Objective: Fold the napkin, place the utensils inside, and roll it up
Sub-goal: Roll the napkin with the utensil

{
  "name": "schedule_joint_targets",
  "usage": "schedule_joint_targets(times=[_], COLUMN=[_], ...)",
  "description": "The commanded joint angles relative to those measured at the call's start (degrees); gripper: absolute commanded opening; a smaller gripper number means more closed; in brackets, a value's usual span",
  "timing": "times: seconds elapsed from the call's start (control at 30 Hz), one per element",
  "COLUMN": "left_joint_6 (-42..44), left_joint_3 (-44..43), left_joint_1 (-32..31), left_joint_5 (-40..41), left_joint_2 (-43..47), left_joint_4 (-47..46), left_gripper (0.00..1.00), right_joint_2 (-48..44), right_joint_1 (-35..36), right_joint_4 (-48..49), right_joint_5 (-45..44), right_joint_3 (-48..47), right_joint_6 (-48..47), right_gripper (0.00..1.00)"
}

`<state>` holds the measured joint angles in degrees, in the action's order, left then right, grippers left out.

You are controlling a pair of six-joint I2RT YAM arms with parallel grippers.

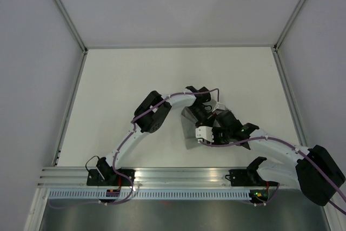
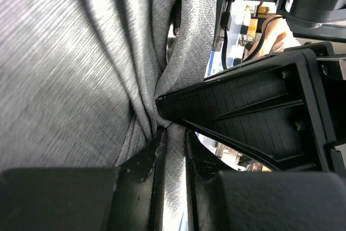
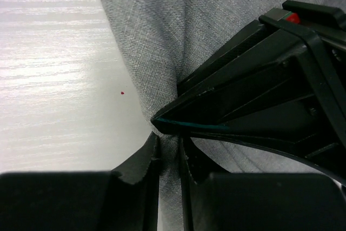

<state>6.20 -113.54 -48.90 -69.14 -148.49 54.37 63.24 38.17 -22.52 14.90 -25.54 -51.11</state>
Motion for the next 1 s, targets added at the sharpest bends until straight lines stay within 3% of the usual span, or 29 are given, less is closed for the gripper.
schedule_joint_targets(times=[0.0,0.03,0.1,0.3,0.5,0.67,0.83,0.97], left_joint_6=[-0.7,-1.7,-5.4,-18.9,-37.5,-46.7,-45.5,-38.6], left_joint_3=[1.6,3.7,5.9,16.0,27.8,41.4,51.7,57.4], left_joint_1=[0.5,0.8,1.3,3.3,7.4,11.5,13.5,11.5], left_joint_5=[12.2,11.9,11.6,10.7,16.0,29.3,44.6,54.4], left_joint_2=[-3.4,-1.7,0.4,10.5,21.2,30.4,39.4,45.3], left_joint_4=[-2.6,-6.2,-10.3,-28.8,-53.9,-68.4,-75.0,-79.6], left_gripper=[0.12,0.18,0.20,0.40,0.41,0.40,0.40,0.41], right_joint_2=[1.2,1.2,1.1,1.4,5.3,9.9,13.7,14.7], right_joint_1=[0.5,0.5,0.5,-0.3,-5.7,-10.6,-15.0,-16.0], right_joint_4=[5.9,6.3,6.8,5.7,2.1,-2.4,-6.4,-7.4], right_joint_5=[-1.1,-1.2,-1.3,0.6,7.0,12.3,15.6,16.5], right_joint_3=[1.8,2.1,2.4,1.6,-1.8,-6.3,-10.2,-11.2], right_joint_6=[1.7,1.8,2.2,1.5,-2.8,-6.9,-10.6,-11.6], right_gripper=[0.15,0.13,0.06,0.01,0.00,0.00,0.01,0.00])
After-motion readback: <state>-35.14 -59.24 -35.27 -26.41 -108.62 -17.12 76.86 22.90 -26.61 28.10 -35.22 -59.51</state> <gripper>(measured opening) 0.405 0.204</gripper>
